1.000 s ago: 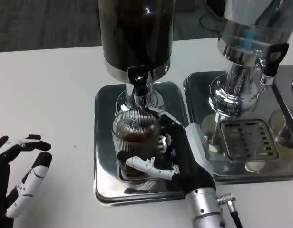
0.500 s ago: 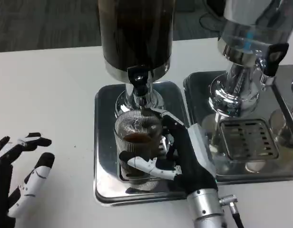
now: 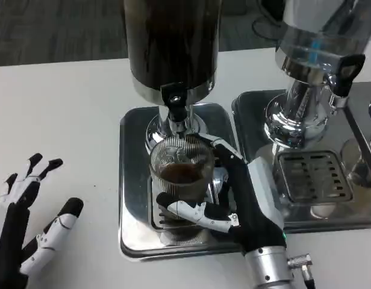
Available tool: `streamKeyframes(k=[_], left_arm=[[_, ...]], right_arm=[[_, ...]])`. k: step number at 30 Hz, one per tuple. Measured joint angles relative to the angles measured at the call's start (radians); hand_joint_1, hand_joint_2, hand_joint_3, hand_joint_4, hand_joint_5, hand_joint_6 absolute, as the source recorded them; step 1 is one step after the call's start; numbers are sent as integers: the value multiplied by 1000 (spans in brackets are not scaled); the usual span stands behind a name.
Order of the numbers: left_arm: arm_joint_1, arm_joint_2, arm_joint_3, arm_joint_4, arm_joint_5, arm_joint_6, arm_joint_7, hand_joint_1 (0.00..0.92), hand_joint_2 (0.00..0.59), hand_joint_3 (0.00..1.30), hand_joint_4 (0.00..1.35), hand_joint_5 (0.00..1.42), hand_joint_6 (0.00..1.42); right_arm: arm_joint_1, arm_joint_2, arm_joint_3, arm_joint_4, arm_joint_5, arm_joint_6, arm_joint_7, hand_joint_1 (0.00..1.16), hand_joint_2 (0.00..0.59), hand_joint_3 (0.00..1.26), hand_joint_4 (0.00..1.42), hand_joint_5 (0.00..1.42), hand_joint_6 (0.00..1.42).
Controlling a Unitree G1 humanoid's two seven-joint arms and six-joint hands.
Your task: Grasp the cup under the faucet to collect the drink, then remove the cup.
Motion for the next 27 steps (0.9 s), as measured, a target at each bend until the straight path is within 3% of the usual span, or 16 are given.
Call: streamKeyframes(k=[6, 15, 19, 27], left_arm=[[3, 29, -12, -23, 53, 61, -9, 0, 131, 70, 0, 1, 0], [-1, 45, -46, -45, 80, 132, -47, 0, 128, 3, 0, 0, 0], [-4, 59, -54, -65, 92, 158, -64, 0, 117, 0, 0, 0, 0], [-6, 110, -84, -121, 139, 201, -96, 0, 83, 0, 0, 0, 0]], right_arm=[[63, -27, 6, -74, -3, -2, 19, 1027, 120, 464, 592, 859, 1321], [116, -36, 4, -137, 2, -3, 51, 1025, 120, 471, 602, 869, 1321], [150, -64, 2, -193, 17, -10, 82, 1025, 120, 474, 604, 869, 1321], [209, -70, 3, -289, 21, -22, 114, 1025, 120, 479, 610, 874, 1330]])
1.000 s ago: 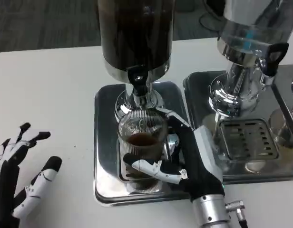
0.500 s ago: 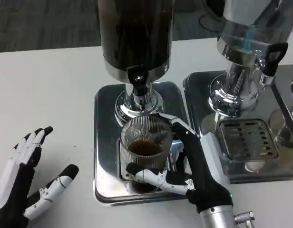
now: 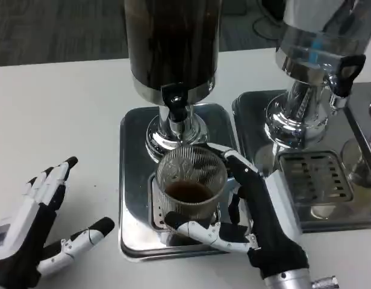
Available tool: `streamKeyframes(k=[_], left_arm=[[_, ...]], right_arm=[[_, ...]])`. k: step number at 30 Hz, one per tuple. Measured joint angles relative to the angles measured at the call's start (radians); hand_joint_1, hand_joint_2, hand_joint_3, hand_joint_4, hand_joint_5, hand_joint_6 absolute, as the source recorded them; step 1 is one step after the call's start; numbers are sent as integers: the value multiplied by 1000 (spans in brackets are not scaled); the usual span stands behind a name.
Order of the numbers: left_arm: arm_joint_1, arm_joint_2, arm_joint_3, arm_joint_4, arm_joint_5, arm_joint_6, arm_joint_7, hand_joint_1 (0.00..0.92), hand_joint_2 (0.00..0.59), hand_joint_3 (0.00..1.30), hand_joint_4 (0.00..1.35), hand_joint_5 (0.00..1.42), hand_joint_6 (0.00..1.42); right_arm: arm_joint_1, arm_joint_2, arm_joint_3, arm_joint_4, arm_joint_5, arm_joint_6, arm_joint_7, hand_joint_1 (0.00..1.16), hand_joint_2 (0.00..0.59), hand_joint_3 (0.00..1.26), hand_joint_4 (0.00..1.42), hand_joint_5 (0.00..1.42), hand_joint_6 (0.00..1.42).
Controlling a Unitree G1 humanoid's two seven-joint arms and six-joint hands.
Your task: Grasp the cup under the faucet to collect the drink, then remove the cup.
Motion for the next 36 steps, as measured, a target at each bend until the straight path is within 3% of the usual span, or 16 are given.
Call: streamKeyframes(k=[7, 12, 18, 25, 36], left_arm=[[29, 21, -8, -66, 22, 40, -26, 0, 80, 0, 0, 0, 0], [84, 34, -8, -154, 55, 76, -53, 0, 79, 0, 0, 0, 0], [185, 35, -5, -252, 91, 98, -53, 0, 78, 0, 0, 0, 0], [327, 10, 26, -387, 119, 150, -49, 0, 76, 0, 0, 0, 0], [364, -30, 41, -423, 128, 175, -49, 0, 77, 0, 0, 0, 0]], right_arm=[[82, -31, 0, -109, 6, -5, 56, 1019, 125, 487, 610, 876, 1337], [105, -60, -4, -197, 35, -5, 139, 1013, 126, 488, 610, 876, 1338], [143, -66, -4, -234, 47, -6, 177, 1010, 127, 489, 610, 876, 1338], [175, -95, -20, -316, 64, -2, 249, 1007, 128, 489, 610, 876, 1338], [193, -90, -12, -318, 80, -2, 267, 993, 134, 489, 624, 885, 1338]])
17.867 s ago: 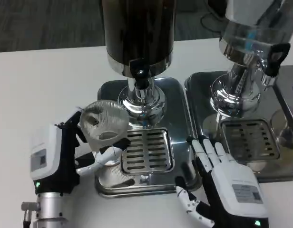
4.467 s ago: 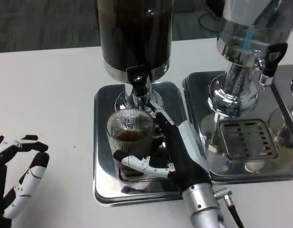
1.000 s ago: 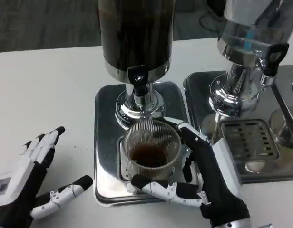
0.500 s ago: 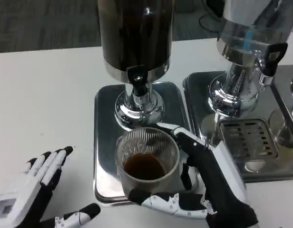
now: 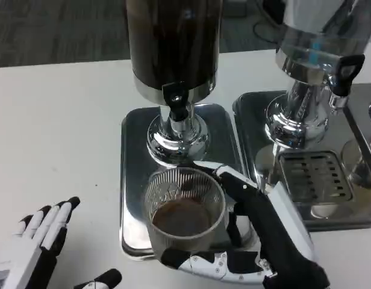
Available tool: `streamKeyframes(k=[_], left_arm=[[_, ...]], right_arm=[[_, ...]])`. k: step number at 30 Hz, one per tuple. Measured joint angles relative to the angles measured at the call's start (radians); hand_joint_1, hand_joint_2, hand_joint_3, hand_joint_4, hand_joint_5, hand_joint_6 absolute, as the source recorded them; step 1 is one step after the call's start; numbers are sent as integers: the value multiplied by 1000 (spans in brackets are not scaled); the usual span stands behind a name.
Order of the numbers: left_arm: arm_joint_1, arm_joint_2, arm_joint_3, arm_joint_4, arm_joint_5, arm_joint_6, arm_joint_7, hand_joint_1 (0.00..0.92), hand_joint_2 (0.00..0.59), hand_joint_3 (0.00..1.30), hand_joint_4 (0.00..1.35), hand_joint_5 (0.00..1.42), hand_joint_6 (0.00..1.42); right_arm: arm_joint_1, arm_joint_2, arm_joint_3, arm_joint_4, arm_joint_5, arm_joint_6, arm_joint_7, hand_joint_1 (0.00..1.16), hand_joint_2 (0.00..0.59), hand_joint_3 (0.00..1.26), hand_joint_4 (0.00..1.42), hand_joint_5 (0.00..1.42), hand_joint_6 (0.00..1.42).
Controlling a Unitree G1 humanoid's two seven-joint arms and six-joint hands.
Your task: Grasp the cup under the faucet to collect the drink, then remove the cup.
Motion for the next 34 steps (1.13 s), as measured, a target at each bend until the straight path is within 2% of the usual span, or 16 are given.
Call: streamKeyframes(k=[12, 31, 34], left_arm=[[0, -17, -3, -10, 6, 15, 0, 0, 81, 0, 0, 0, 0], [0, -26, -10, -17, 11, 24, -1, 0, 82, 0, 0, 0, 0], [0, -35, -25, -34, 22, 38, -6, 0, 82, 0, 0, 0, 0]], right_arm=[[7, -7, -20, 0, 35, -3, 5, 996, 134, 489, 627, 886, 1338], [9, -7, -30, 0, 53, -6, 17, 991, 133, 489, 628, 886, 1338], [14, -10, -36, 0, 67, -9, 18, 990, 133, 489, 628, 886, 1338]])
